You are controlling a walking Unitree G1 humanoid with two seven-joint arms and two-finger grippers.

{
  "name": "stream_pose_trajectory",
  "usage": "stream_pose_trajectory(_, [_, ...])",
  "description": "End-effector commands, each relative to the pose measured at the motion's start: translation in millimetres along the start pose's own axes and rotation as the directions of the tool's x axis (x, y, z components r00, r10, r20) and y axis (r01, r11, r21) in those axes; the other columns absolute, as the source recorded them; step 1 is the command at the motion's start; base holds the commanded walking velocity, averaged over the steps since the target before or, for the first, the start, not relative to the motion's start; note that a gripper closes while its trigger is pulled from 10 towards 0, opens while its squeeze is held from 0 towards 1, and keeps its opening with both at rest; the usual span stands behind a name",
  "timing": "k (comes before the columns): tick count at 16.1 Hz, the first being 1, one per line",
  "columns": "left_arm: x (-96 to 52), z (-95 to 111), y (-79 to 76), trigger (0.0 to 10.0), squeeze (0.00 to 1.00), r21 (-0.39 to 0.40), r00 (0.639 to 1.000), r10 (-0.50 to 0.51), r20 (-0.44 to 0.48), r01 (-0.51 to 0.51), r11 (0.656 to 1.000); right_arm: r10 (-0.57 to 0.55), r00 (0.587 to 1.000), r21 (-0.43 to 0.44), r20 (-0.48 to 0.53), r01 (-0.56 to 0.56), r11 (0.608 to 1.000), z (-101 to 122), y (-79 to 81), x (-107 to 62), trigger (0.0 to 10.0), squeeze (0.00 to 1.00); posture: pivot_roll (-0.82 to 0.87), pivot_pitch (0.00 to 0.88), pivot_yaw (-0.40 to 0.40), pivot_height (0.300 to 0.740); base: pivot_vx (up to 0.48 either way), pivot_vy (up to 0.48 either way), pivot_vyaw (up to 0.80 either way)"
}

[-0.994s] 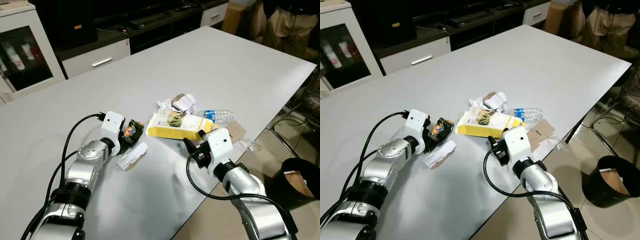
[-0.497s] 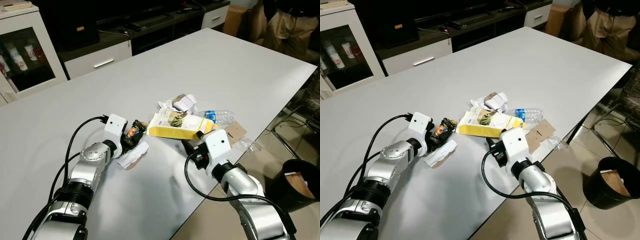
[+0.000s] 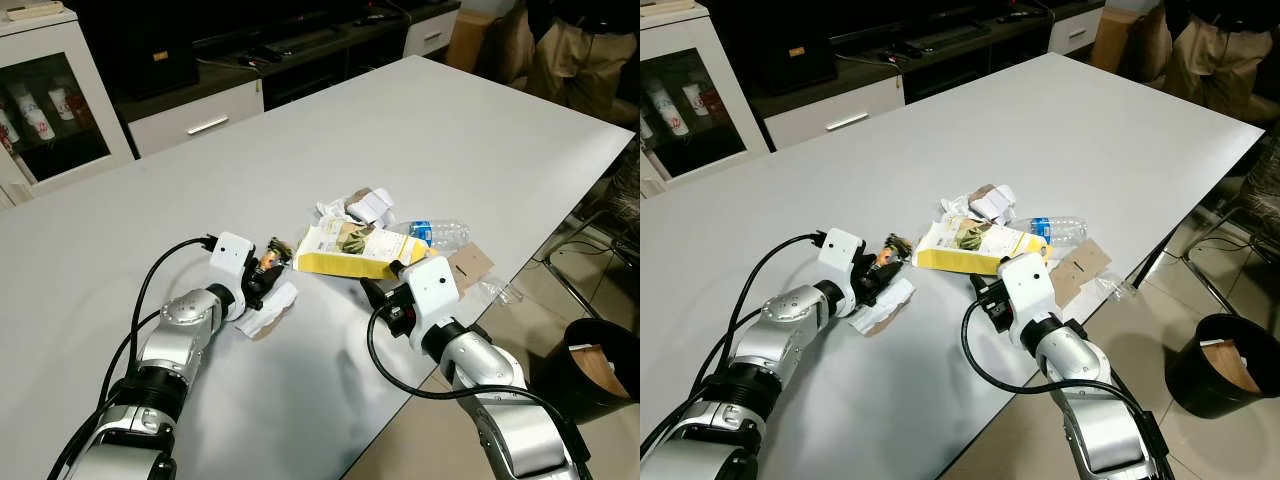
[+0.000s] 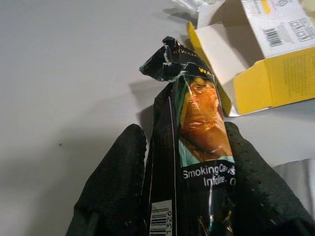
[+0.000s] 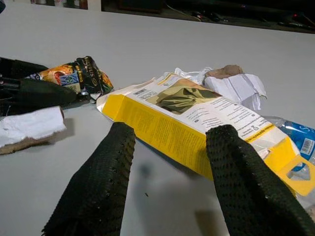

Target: Picking trash to rubbish bin

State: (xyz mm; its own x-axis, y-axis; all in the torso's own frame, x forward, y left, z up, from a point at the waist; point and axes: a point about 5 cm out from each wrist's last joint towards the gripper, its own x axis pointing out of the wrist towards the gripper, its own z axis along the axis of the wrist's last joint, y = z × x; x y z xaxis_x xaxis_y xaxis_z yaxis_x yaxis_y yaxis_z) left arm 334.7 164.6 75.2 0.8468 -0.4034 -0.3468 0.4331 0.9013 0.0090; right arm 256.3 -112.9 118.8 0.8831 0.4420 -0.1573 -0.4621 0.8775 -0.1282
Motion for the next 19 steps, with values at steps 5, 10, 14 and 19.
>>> stream_pose_trajectory(5, [-7.3,1,14.1,0.0,0.0,-0.01,0.999,0.047,0.012,-0.046,0.999,0.028,1.0,0.014,0.001,-0.028,0.999,-1,2.3,4.5,10.0,0.0,-0.05,0.0,0.008,0.74,0.0,0.0,0.0])
stream_pose_trajectory(10, [-25.4,15,36.5,0.0,0.0,-0.047,0.989,0.121,0.09,-0.117,0.992,0.124,0.992,0.038,0.029,-0.125,0.991,0,14.0,13.2,10.0,0.0,-0.04,0.0,-0.002,0.74,0.0,0.0,0.0])
stream_pose_trajectory(14, [-72.3,14,56.5,0.0,0.0,-0.01,0.97,0.215,0.112,-0.215,0.977,0.356,0.934,0.083,0.033,-0.358,0.93,-1,41.1,58.8,10.0,1.0,-0.01,0.0,-0.014,0.74,0.0,0.0,0.0])
stream_pose_trajectory(19, [-116.4,10,50.1,0.0,0.0,0.004,0.966,0.242,0.094,-0.244,0.97,0.489,0.872,0.101,0.036,-0.49,0.866,11,55.8,101.1,10.0,1.0,0.05,0.019,-0.044,0.74,0.0,0.0,0.0])
